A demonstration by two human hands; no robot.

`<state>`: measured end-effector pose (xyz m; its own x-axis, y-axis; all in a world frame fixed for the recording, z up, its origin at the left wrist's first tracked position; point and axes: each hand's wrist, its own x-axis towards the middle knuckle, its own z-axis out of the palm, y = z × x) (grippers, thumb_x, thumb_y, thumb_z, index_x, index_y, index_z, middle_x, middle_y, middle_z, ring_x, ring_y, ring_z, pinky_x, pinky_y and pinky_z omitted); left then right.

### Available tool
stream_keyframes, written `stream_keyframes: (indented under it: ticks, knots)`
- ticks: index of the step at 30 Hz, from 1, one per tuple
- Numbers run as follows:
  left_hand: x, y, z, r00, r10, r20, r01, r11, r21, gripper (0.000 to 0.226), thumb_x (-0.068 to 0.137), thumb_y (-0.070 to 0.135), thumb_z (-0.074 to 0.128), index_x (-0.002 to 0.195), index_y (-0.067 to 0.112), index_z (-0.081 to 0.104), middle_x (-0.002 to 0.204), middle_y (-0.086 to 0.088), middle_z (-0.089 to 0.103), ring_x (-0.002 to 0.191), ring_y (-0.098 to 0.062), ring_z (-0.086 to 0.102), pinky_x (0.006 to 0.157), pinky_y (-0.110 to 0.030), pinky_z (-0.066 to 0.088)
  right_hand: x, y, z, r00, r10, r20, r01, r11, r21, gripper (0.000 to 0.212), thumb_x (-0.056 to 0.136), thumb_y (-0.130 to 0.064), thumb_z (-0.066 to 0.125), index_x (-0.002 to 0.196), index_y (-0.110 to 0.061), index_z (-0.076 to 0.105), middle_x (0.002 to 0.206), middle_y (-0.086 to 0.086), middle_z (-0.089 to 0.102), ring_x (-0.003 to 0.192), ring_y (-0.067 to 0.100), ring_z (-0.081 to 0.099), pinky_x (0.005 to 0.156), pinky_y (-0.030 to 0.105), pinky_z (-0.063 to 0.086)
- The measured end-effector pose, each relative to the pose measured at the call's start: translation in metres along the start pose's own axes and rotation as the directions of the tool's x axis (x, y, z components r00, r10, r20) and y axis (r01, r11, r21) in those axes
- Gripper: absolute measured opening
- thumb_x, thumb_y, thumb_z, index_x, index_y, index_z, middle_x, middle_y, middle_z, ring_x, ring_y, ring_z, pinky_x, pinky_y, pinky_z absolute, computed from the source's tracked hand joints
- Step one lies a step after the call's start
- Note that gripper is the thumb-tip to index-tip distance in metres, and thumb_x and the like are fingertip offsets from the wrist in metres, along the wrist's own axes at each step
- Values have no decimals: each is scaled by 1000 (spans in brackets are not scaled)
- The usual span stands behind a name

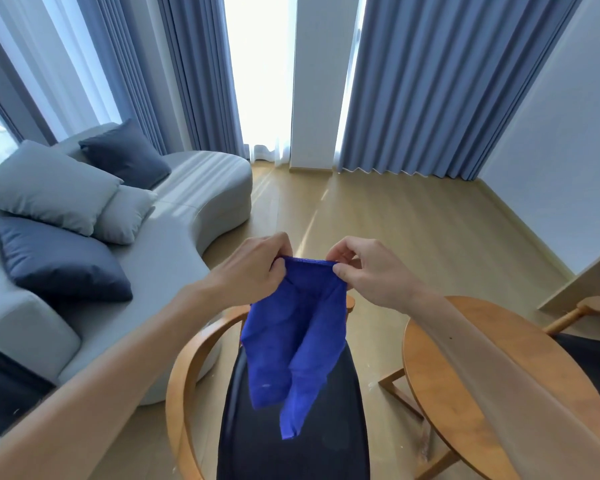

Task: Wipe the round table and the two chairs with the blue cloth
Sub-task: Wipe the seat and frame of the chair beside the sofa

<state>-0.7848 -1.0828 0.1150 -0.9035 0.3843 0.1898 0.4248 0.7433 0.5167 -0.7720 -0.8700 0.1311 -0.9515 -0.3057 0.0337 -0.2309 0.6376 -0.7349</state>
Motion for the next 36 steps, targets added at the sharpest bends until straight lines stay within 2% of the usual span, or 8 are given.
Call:
stream_keyframes:
  ticks: [5, 8, 14, 19, 23, 25, 33, 36]
  knots:
    - [6, 0, -17, 994, 33, 109, -42, 996, 82, 25, 71, -3, 45, 69, 21, 41, 72, 8, 49, 69, -19, 44, 61, -30, 38, 0, 3, 9, 1000, 3, 16, -2, 999, -33, 17, 95, -9, 46, 90, -18, 60, 80, -4, 60, 65, 1, 52, 58, 12, 39]
    - [5, -3, -24, 997, 51, 62, -56, 995, 84, 36, 66, -8, 41, 66, 28, 35, 72, 10, 48, 71, -17, 44, 61, -29, 38, 0, -1, 9, 997, -70, -12, 69, 994, -86, 17, 96, -9, 46, 88, -20, 57, 75, -14, 54, 65, -8, 49, 59, 6, 37]
    - [12, 7, -42, 984, 123, -133, -116, 991, 62, 28, 69, -9, 39, 77, 16, 48, 75, 4, 54, 69, -15, 44, 62, -17, 35, 4, -16, -11, 954, -256, -156, 211, 943, -257, 12, 98, -16, 47, 94, -19, 58, 87, -13, 53, 75, -2, 49, 65, 10, 36]
    - [31, 29, -72, 930, 273, -246, -246, 960, 135, 24, 67, -3, 37, 80, 13, 49, 76, 3, 53, 70, -10, 38, 65, -14, 32, 11, -35, -44, 888, -364, -280, 288, 916, -279, 12, 98, -16, 49, 94, -18, 60, 79, -15, 54, 68, -9, 48, 61, 6, 34]
    - [32, 38, -71, 934, 262, -245, -227, 960, 162, 26, 69, -12, 41, 84, 4, 55, 77, -2, 55, 71, -16, 43, 65, -20, 31, 10, -34, -48, 891, -360, -276, 286, 918, -273, 15, 98, -11, 48, 91, -10, 62, 69, -18, 49, 68, -9, 48, 63, 6, 35]
    - [32, 44, -69, 924, 267, -274, -235, 961, 147, 26, 70, -14, 41, 85, 1, 57, 77, -3, 56, 66, -13, 41, 65, -14, 32, 8, -30, -48, 892, -334, -304, 266, 932, -246, 16, 98, -12, 47, 91, -11, 61, 71, -16, 50, 69, -6, 48, 63, 7, 34]
    - [43, 61, -78, 971, 158, -178, -151, 987, 50, 31, 77, -9, 36, 90, 8, 58, 74, 4, 56, 69, -4, 47, 58, -8, 35, 4, -28, -58, 906, -283, -315, 227, 953, -202, 14, 99, -13, 47, 92, -14, 60, 73, -17, 50, 66, -8, 46, 61, 5, 34]
    - [43, 56, -76, 992, 111, -63, -104, 990, 98, 25, 81, -4, 38, 84, 14, 55, 79, 1, 58, 73, -13, 47, 64, -18, 37, 4, -29, -55, 879, -298, -372, 244, 952, -185, 15, 98, -11, 47, 90, -14, 59, 71, -18, 48, 66, -8, 46, 62, 6, 34]
